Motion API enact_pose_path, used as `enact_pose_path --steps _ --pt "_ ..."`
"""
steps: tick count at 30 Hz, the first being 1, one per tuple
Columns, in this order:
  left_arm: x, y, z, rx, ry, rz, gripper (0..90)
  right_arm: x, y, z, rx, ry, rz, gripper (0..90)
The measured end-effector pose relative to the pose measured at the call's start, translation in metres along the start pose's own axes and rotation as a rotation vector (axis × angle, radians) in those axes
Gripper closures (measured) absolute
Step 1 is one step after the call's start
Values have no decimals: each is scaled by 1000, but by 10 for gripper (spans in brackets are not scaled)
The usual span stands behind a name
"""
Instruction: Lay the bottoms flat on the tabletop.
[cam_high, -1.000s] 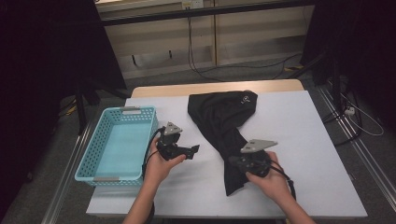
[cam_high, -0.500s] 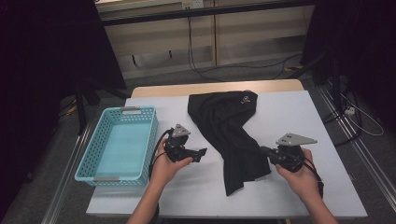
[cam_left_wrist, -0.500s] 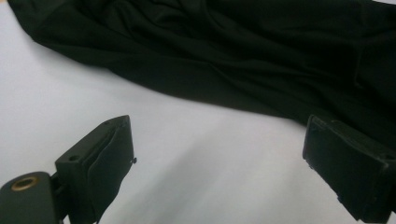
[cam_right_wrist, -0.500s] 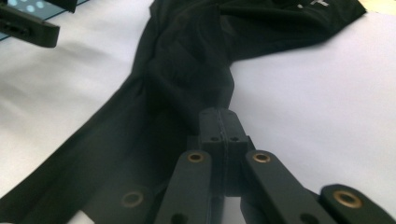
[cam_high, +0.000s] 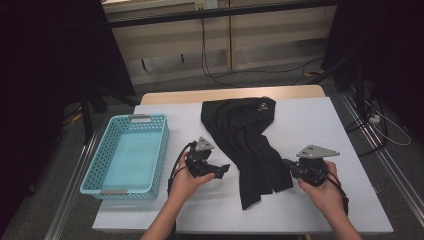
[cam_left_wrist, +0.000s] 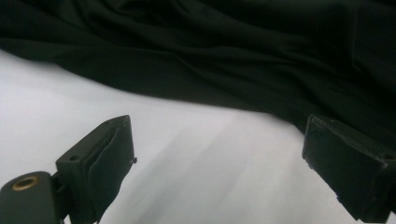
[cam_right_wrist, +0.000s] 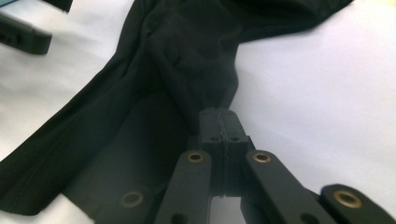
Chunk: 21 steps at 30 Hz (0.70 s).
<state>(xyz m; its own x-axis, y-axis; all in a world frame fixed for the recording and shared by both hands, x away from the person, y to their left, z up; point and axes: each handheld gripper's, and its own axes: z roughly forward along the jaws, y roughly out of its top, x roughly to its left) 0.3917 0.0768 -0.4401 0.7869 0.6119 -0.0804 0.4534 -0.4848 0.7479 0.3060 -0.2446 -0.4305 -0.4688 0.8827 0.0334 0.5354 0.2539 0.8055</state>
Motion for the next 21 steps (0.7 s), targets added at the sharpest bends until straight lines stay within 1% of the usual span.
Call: enact_pose_path --steps 2,3,4,5,6,7,8,9,10,11,12,13,14,15,17,18,19,21 --pt "-2 0 2 -4 1 6 89 -1 0 -1 -11 -6 2 900" --pt "-6 0 4 5 -7 17 89 -4 -1 -1 -20 -18 12 900" --pt "-6 0 4 5 -7 17 89 -4 -1 -1 -20 -18 12 900" --pt "-10 1 7 8 -22 15 89 -5 -2 -1 -20 -12 21 900" --pt "-10 1 7 8 -22 15 89 -5 -2 -1 -20 -12 21 900" --pt "-14 0 10 13 -32 19 89 -5 -4 1 -8 -5 22 900" --pt "-14 0 10 13 -32 19 89 -5 -4 1 -8 -5 22 900" --pt "-19 0 13 19 -45 25 89 -2 -5 4 -6 2 19 900" --pt "-19 0 13 19 -45 25 89 -2 -5 4 -6 2 19 900" --pt "-23 -1 16 27 -52 34 89 2 -5 5 -13 -4 -2 900" --pt "-23 -1 16 27 -52 34 89 2 -5 5 -13 -4 -2 900" --pt "-25 0 17 23 -47 38 89 3 -4 6 -12 -7 -13 900" --pt "-26 0 19 21 -57 32 90 4 -4 7 -8 -3 -14 900" --pt "-28 0 20 24 -60 35 90 4 -4 7 -5 -1 -13 900" --pt "-32 1 21 27 -57 46 92 3 -6 9 5 -3 -14 900" --pt "-34 1 22 27 -68 52 92 2 -6 9 6 -4 -11 900" --pt "-38 2 23 31 -71 66 97 -1 -8 10 9 -6 4 900" --pt "-40 2 23 27 -73 71 100 -2 -8 10 8 -7 6 900"
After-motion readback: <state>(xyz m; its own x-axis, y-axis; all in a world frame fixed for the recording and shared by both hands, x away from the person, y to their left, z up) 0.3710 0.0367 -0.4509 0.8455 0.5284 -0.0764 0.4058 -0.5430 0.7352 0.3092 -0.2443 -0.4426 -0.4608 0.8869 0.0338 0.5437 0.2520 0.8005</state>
